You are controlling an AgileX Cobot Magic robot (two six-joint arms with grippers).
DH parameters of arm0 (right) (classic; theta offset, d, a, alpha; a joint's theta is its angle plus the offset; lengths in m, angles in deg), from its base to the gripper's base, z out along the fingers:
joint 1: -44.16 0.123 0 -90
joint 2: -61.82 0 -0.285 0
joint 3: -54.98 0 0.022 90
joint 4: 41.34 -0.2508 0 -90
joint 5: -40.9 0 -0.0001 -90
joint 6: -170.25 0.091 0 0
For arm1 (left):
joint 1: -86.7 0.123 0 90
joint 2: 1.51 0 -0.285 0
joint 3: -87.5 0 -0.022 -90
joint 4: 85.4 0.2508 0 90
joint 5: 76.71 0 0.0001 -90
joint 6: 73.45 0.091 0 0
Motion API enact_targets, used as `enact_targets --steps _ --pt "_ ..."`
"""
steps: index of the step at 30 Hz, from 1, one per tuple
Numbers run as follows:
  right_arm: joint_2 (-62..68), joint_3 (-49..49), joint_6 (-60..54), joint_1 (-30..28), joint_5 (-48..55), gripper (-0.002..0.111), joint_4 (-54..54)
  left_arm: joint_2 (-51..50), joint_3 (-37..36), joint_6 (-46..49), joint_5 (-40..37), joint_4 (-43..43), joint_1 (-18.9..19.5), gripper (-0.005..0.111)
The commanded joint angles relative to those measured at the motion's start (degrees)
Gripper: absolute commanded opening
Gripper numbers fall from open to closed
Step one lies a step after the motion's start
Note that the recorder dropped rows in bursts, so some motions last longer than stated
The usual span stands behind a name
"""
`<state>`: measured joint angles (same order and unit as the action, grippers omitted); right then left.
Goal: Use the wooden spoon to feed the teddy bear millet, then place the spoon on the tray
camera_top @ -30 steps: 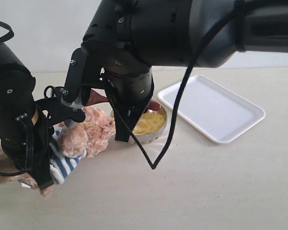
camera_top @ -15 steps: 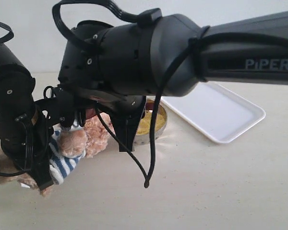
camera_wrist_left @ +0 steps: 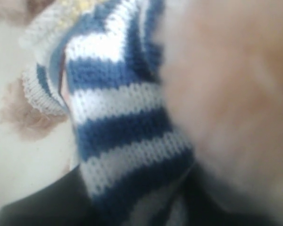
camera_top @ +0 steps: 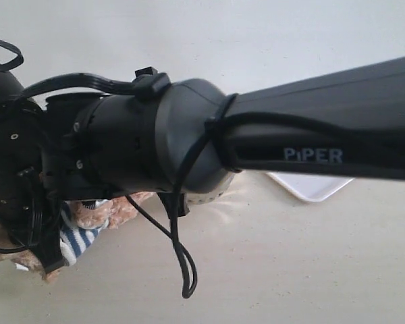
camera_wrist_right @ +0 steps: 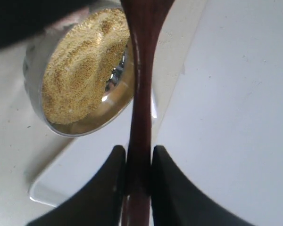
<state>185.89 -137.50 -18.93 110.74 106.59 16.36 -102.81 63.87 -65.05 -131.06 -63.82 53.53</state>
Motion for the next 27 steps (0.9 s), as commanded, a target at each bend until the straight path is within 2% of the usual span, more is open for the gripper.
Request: enact_targets --steps 1,12,27 --pt "1.55 -0.07 1.5 1.95 -3.35 0.0 0.06 1.17 0.8 0.06 3.65 -1.64 -0.9 0.005" --pt "1.44 -0.07 2.5 3.96 -6.15 0.0 -1.68 1.17 0.8 -0.03 5.53 -1.64 -0.9 0.005" --pt "0.91 -0.07 8.64 6.45 -3.36 0.0 8.03 1.17 0.8 -0.21 5.67 -1.89 -0.9 0.005"
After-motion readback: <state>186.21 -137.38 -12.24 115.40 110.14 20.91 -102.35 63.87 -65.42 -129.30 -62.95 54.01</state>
